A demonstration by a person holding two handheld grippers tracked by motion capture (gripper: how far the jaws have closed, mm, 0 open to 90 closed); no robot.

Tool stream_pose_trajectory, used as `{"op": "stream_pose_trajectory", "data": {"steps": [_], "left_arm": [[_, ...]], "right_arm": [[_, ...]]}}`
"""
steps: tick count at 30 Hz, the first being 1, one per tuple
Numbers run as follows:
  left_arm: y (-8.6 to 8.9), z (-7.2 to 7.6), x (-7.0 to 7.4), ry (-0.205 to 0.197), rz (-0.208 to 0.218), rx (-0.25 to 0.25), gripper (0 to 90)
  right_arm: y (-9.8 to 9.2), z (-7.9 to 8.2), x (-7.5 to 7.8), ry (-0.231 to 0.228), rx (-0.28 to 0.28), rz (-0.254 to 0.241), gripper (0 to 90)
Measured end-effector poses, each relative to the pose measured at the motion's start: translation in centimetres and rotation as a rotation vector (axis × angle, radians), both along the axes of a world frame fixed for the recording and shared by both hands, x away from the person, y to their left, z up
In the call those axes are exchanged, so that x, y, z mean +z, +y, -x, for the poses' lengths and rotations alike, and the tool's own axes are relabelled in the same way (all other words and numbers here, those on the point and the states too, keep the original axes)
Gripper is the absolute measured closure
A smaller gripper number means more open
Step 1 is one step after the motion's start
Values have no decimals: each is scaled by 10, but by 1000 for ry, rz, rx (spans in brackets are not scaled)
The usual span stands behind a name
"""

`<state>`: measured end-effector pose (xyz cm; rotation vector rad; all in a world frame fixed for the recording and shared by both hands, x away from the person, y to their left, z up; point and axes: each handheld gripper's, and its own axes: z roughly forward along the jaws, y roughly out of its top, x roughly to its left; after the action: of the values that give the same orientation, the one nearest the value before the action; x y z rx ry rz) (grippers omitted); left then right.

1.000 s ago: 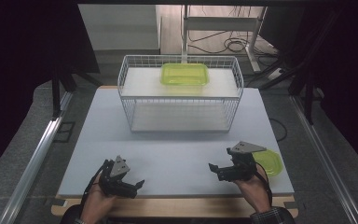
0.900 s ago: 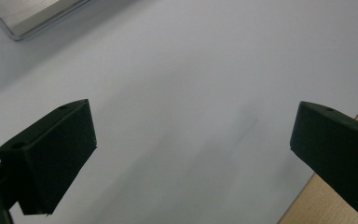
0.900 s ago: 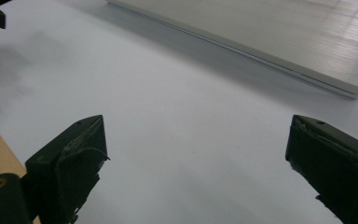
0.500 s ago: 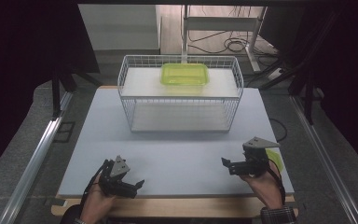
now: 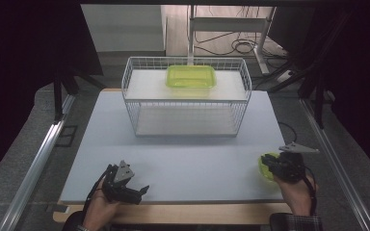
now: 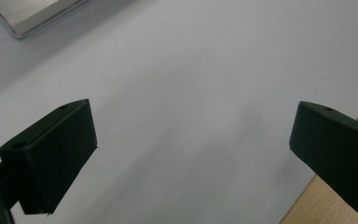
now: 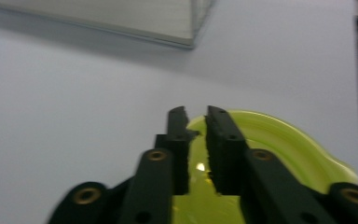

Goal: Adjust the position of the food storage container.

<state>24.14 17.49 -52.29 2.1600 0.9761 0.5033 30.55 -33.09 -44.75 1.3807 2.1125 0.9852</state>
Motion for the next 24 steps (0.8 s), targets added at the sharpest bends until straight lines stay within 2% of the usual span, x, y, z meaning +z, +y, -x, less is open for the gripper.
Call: {"op": "stream_pose_trajectory", "data": {"steps": [2,7,11,19,24], "left_arm": [[0,0,0,0,-1,0,3],[0,0,0,1,-5,-1,3],[0,0,0,1,-9,0,5],[-2,0,-1,2,-21,-1,7],[-2,0,-1,3,-27,-4,7]], "right_arm": [[-11,1,1,1,-35,-2,890],[-37,5,0,4,-127,12,893],[-51,8,-3,4,-175,16,893],[-67,10,-13,22,-218,51,890],[-68,7,-19,45,-221,62,889]]}}
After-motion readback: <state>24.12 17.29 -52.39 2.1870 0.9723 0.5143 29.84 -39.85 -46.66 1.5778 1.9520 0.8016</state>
